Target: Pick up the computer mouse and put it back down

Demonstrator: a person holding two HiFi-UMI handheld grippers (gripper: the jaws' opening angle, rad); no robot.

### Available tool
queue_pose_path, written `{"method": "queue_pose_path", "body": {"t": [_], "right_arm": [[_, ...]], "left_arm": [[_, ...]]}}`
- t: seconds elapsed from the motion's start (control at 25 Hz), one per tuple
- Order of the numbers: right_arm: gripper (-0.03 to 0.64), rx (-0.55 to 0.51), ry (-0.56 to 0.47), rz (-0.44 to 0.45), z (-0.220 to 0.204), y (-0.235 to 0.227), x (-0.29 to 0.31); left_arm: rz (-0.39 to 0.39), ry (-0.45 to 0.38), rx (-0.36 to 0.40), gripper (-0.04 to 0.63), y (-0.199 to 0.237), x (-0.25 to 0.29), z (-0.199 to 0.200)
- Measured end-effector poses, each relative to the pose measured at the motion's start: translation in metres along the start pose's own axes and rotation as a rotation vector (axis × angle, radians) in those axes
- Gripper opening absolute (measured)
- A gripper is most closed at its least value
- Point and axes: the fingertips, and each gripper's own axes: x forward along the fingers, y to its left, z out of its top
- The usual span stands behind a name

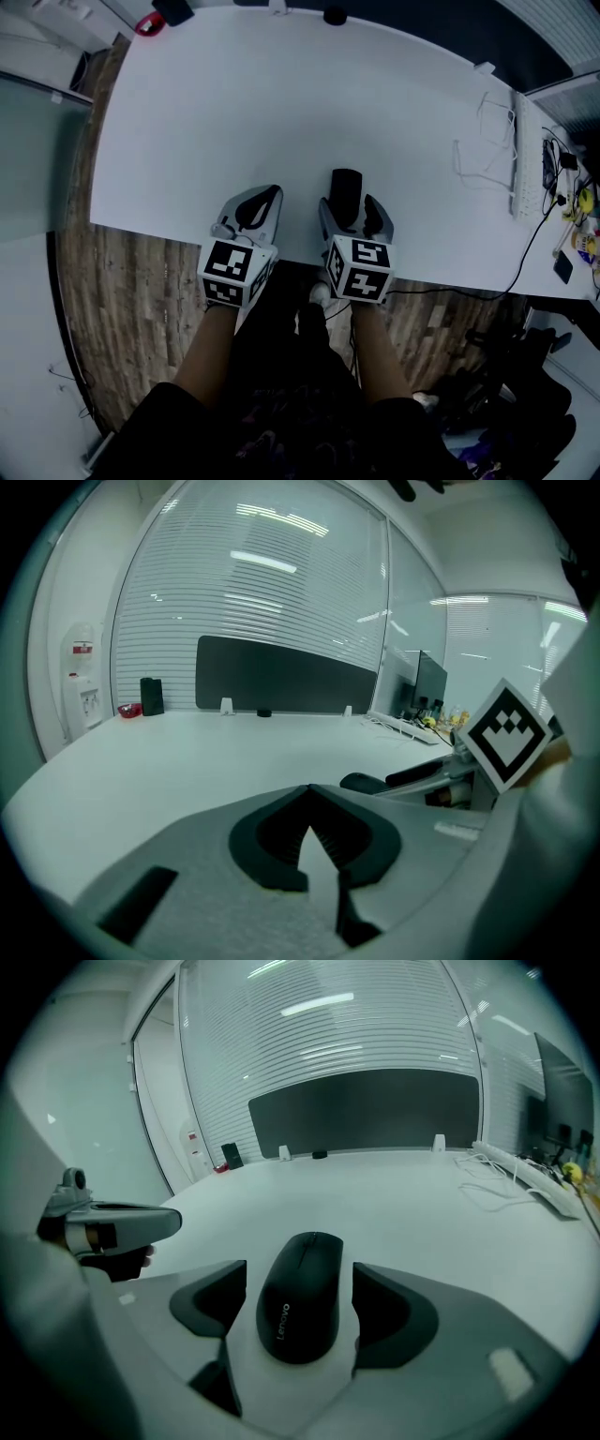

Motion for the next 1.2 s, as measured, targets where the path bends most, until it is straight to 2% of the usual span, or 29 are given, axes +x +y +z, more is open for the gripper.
{"method": "queue_pose_path", "body": {"t": [0.24, 0.44, 0.68, 1.2], "right_arm": [[0.363, -0.003, 0.031, -0.009, -0.003, 0.002, 0.012], [0.319, -0.007, 0.042, -0.042, -0.003, -0.002, 0.015], [0.313, -0.017, 0.068, -0.058, -0.005, 0.000, 0.018], [0.307, -0.006, 0.002, -0.022, 0.002, 0.002, 0.012]], "left_arm": [[-0.008, 0.011, 0.002, 0.000, 0.004, 0.007, -0.003], [-0.007, 0.020, -0.006, 0.000, 0.008, 0.008, -0.008], [-0.008, 0.028, -0.016, 0.000, 0.011, 0.008, -0.012], [-0.001, 0.022, -0.019, 0.001, 0.009, 0.009, -0.010]]}}
